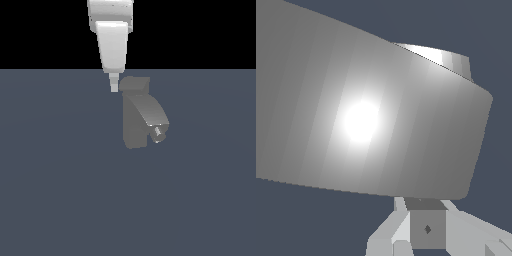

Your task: Turn on the faucet by rotating a designated handle.

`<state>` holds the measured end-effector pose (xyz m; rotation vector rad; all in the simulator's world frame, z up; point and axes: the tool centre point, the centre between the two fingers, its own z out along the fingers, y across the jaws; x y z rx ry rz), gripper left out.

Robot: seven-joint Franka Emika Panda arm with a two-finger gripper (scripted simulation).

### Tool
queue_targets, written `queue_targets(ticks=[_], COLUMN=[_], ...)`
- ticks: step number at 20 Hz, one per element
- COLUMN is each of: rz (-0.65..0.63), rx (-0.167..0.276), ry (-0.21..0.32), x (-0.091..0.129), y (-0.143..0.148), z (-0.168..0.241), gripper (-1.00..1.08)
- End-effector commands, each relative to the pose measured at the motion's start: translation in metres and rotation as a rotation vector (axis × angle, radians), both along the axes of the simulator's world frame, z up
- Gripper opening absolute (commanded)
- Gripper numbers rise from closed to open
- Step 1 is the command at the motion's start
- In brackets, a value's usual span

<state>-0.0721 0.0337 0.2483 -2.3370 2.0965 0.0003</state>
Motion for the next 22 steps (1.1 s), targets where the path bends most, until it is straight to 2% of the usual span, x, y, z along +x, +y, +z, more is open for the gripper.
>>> queue_targets(ticks=[1,4,22], rz=[-0.010,-0.001,-0.009], rx=[-0.001,-0.001,-0.002], ry=[0.001,0.001,0.001], x=[-0.007,-0.007,-0.004], y=[-0.012,-0.007,-0.121], z=[0.000,0.000,0.000], gripper=[-1.00,-1.00,-1.00])
